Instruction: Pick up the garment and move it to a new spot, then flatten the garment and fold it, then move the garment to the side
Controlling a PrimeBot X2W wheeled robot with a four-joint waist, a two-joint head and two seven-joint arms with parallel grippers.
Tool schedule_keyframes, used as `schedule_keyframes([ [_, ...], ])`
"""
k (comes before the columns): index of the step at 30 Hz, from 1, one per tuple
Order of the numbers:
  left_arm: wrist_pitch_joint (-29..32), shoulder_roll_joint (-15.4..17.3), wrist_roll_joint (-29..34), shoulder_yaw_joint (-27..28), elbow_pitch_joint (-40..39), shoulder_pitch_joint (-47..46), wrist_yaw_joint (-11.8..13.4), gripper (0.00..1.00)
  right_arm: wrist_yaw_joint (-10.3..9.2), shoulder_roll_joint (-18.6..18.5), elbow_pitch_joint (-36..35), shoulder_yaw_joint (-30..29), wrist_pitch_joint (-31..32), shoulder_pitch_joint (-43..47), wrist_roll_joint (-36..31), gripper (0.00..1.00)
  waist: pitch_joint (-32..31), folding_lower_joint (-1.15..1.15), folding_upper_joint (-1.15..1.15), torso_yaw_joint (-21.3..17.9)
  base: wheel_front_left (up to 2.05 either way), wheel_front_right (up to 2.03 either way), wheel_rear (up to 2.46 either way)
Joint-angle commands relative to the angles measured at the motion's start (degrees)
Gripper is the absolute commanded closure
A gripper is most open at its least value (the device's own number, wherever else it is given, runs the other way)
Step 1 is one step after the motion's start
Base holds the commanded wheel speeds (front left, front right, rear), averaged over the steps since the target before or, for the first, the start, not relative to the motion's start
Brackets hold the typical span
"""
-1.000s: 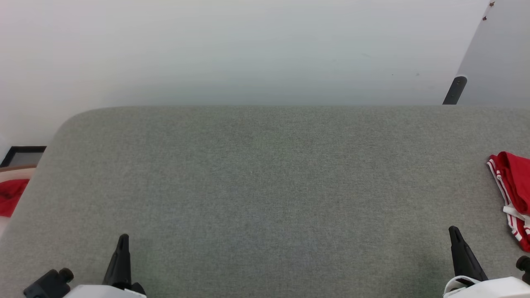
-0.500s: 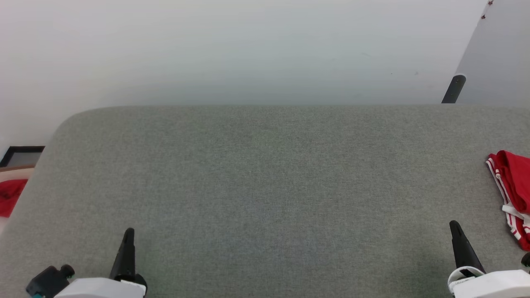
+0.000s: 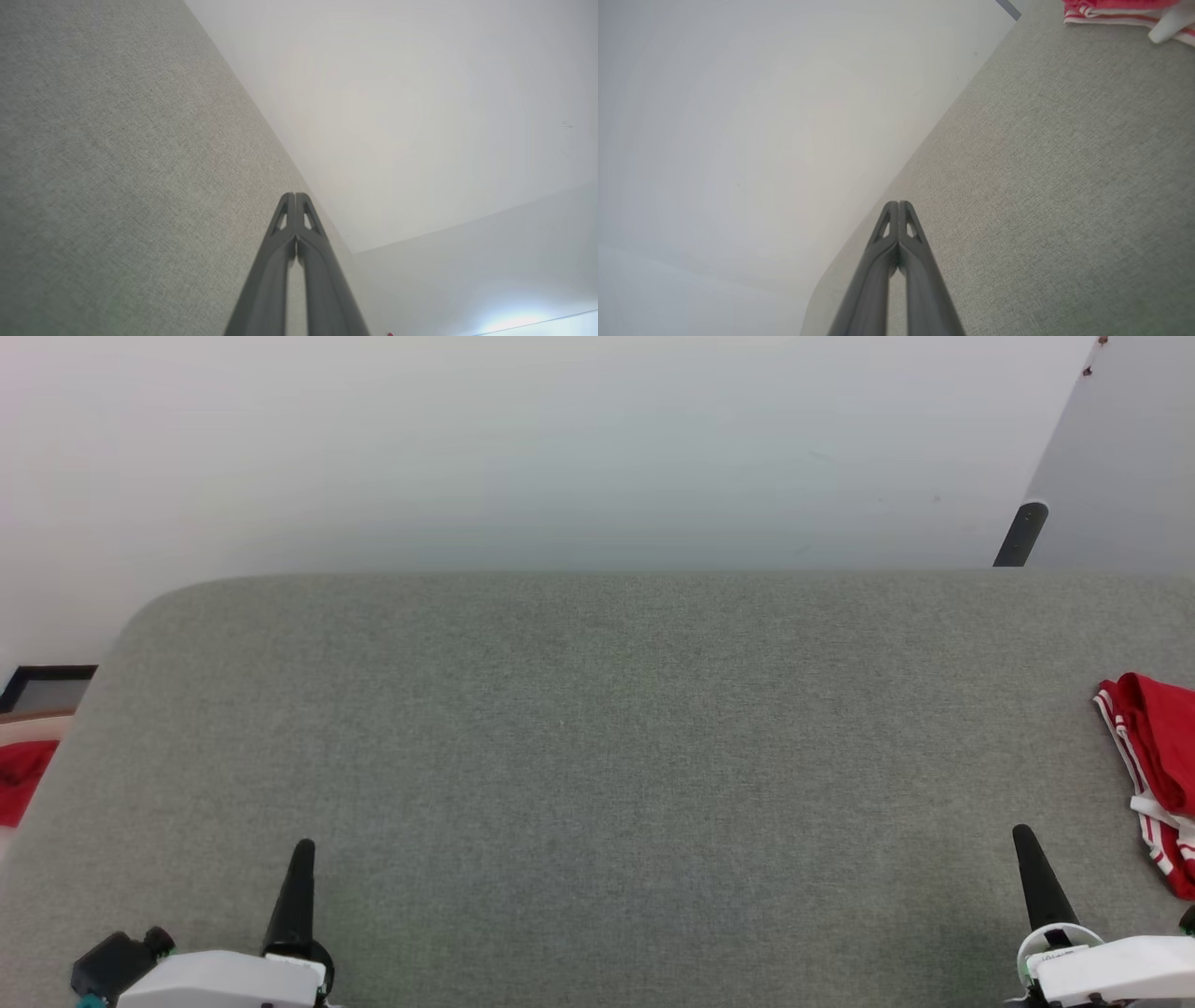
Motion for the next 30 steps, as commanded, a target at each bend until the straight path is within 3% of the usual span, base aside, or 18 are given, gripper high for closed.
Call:
schedule_keyframes([
  [1, 0.36, 0.07, -1.50, 0.26, -0.35, -1.01, 0.00, 1.00, -0.02, 0.05, -0.28, -0.38, 0.40, -1.17, 1.62, 1.00, 0.01, 0.00, 0.00, -0.02, 0.00, 0.00, 0.00],
  [30, 4.36, -1.62, -15.40, 0.39, 0.37, -2.89, 0.00, 1.00, -0.03, 1.62, 0.92, -2.12, 4.49, -3.08, 16.65, 1.00, 0.35, 0.00, 0.00, -0.44, 0.00, 0.00, 0.00],
])
